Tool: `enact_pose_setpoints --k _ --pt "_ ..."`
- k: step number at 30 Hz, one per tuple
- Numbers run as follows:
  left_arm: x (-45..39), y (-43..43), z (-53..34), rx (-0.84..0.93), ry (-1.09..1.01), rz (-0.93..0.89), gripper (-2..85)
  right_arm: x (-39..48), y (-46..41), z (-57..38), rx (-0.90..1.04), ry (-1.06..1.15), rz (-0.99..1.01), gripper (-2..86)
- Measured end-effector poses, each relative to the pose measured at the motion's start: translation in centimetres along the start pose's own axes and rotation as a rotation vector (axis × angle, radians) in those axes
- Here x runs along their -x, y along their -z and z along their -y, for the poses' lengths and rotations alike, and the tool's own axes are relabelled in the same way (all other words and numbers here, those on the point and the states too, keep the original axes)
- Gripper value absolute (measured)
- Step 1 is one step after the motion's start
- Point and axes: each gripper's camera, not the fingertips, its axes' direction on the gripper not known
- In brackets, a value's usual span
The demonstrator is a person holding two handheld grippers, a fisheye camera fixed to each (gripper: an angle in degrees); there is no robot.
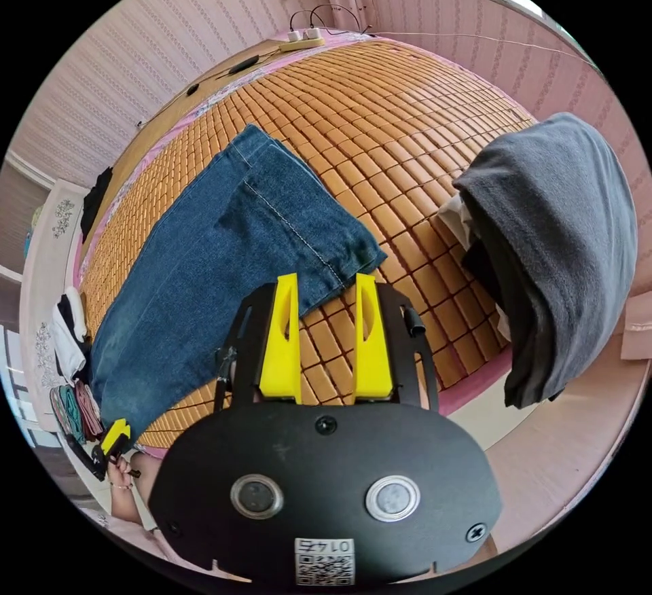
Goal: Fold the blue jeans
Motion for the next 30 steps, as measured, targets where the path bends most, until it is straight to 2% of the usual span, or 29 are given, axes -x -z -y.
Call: enact_pose_setpoints --k 3,5,7,10,12,15,17,19,22,26,28,30 --pt "-1.4 -0.8 1.2 0.07 -0.085 0.1 7.2 -0.7 2.0 0.8 0.001 0.014 0.095 1.7" --pt "-1.8 -0.8 1.7 0.095 -0.123 0.107 5.8 -1.4 6.0 0.2 -0.103 0.032 0.201 0.6" --pt "-2.1 -0.6 1.7 0.083 -0.168 0.103 0.1 -2.4 12.8 -2.2 -0.256 0.095 0.281 -0.1" --pt "-2.5 1.6 1.0 0.06 -0.215 0.067 -0.8 -6.0 20.1 -7.2 -0.373 0.119 0.2 -0.3" --pt "-3.0 3.1 0.0 0.03 -0.271 0.037 -0.9 -9.3 21.3 -10.0 -0.344 0.074 0.135 0.0" --pt "-3.1 3.7 -1.2 0.041 -0.311 -0.007 -0.9 -13.0 18.1 -12.2 -0.181 -0.007 0.145 1.0" --pt "-3.2 3.5 -1.5 0.055 -0.338 -0.027 -0.9 -13.1 15.5 -12.4 -0.144 -0.038 0.171 2.5" --pt "-3.5 3.8 -1.4 0.065 -0.367 -0.028 -1.0 -12.0 12.6 -10.4 -0.12 -0.064 0.282 10.2" --pt "-3.4 4.2 -1.1 0.064 -0.353 -0.029 -1.0 -9.6 8.8 -5.9 -0.079 -0.085 0.277 13.1" --pt "-3.3 4.0 -0.6 0.074 -0.329 -0.034 -1.0 -7.7 5.8 -1.8 -0.002 -0.142 0.121 9.3" --pt "-3.2 3.8 -0.4 0.074 -0.327 -0.035 -1.0 -7.1 6.8 -1.2 -0.039 -0.12 0.18 3.5" --pt "-3.3 4.1 -0.2 0.058 -0.343 -0.03 -1.0 -7.1 9.4 -1.6 -0.121 -0.081 0.265 2.5"
